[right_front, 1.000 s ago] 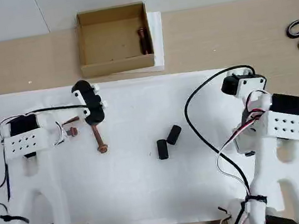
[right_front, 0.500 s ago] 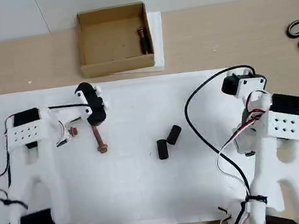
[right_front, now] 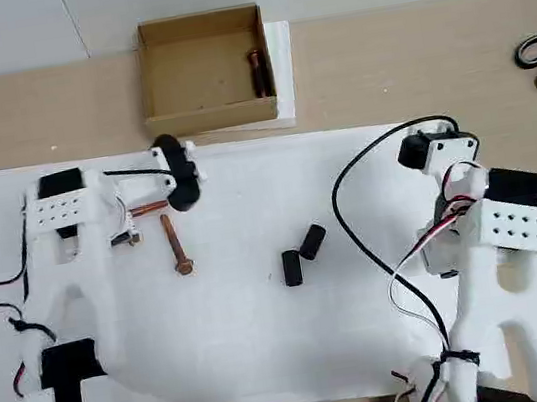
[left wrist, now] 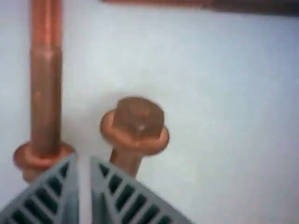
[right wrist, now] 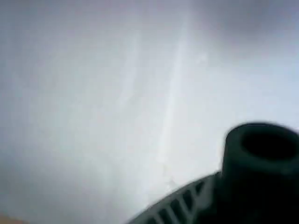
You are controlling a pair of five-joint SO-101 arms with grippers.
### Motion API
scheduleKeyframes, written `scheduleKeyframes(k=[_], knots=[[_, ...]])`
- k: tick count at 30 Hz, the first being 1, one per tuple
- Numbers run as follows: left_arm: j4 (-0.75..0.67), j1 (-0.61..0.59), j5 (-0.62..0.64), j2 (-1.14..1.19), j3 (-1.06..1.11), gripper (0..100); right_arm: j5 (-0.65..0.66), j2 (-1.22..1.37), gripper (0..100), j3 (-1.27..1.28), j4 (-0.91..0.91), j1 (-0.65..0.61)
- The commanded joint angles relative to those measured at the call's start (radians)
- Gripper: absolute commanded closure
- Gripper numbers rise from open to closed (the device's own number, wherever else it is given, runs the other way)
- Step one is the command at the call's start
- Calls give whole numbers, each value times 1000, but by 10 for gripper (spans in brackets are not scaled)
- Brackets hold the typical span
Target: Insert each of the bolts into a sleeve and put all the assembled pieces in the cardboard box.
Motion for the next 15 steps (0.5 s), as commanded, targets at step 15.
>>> scheduleKeyframes(k=[15], knots=[[-57,-6,-9,117,-76,900,12,-25,995,-6,-16,8]])
